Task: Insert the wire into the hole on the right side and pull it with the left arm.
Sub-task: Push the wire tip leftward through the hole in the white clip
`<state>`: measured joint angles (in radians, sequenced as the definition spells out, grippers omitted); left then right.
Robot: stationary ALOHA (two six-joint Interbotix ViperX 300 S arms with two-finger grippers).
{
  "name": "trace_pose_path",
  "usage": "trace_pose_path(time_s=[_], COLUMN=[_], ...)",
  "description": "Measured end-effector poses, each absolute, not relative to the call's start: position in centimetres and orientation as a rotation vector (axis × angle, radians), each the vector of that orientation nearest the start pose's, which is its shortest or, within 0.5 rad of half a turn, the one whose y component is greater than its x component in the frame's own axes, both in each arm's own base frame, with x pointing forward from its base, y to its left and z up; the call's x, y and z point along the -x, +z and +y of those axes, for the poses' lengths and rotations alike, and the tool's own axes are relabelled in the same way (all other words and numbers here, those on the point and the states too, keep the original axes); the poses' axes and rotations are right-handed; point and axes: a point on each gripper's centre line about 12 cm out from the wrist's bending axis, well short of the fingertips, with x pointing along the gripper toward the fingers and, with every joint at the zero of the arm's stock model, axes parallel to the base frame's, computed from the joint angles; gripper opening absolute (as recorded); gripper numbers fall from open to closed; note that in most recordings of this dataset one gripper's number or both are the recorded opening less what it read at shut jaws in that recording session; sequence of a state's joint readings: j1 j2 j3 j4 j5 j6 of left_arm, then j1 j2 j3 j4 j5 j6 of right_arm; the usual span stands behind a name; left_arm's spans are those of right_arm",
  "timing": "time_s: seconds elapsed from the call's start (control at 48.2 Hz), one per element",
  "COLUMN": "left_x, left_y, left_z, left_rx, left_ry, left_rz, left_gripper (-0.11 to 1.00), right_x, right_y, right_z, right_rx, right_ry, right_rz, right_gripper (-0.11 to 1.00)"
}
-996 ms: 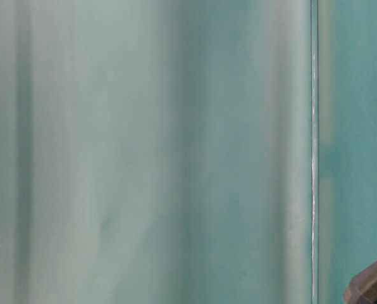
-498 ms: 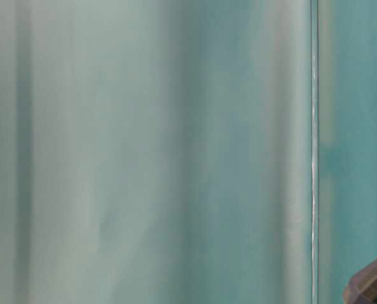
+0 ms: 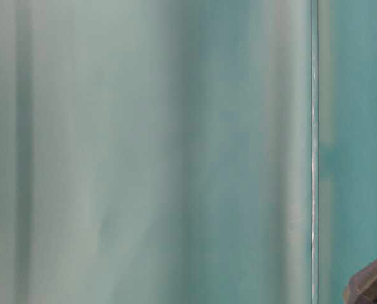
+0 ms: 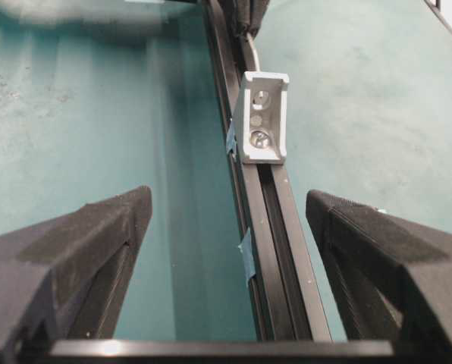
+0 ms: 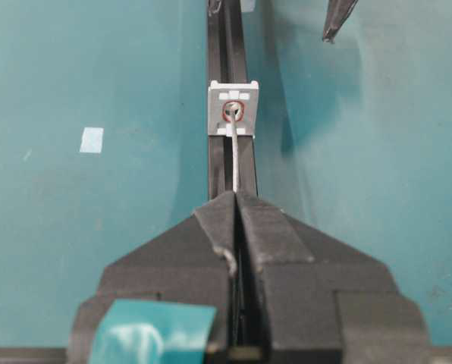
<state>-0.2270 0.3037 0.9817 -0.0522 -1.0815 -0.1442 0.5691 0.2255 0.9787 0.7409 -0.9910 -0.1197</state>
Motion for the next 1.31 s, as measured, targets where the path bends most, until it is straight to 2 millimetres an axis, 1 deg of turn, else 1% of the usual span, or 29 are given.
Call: trace_pose_path(time_s=[0.208,0.436,0.872,1.308], left_x=[-33.9,-33.9,-33.9,-33.9], left_y=[8.4,8.4,8.3,8.3], left_z=[-7.3,-7.3,-7.3,-7.3], left_rx=[0.140,0.139,0.140,0.141], left_ry=[-0.163,-0.164,-0.163,-0.162], left_rz=[0.218,0.218,0.219,0.219], left_gripper=[0.84,0.84,0.84,0.84], right_x=[-30.9,-31.1,-32.8,-33.8], right_y=[9.1,8.3,8.0,8.4], right_z=[11.8,11.9,12.1,11.7], right_rx=[-0.148,-0.137,-0.135,-0.145], right_ry=[-0.088,-0.095,-0.113,-0.132], right_rz=[0.291,0.309,0.292,0.275], right_gripper=[0.02,0.02,0.02,0.02])
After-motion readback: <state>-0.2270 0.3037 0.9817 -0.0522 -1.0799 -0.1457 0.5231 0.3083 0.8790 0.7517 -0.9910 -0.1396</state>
